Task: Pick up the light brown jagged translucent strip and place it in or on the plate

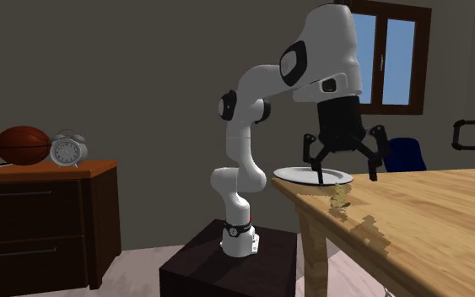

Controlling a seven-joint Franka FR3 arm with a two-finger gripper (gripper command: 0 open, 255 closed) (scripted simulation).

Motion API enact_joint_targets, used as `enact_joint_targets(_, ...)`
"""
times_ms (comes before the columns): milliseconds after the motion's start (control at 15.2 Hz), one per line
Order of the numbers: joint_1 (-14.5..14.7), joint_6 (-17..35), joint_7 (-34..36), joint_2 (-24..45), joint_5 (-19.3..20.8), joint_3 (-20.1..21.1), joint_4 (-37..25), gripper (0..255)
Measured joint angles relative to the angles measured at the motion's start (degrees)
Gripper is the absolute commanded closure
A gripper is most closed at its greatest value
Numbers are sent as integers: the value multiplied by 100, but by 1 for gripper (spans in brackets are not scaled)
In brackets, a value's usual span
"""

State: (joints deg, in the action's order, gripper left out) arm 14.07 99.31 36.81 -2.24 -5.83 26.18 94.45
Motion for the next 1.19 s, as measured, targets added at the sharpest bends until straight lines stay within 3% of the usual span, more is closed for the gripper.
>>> enact_joint_targets(660,14,282,2,8,0,16,270,0)
enact_joint_targets(726,14,282,2,8,0,16,270,255)
enact_joint_targets(1188,13,278,5,2,8,14,236,255)
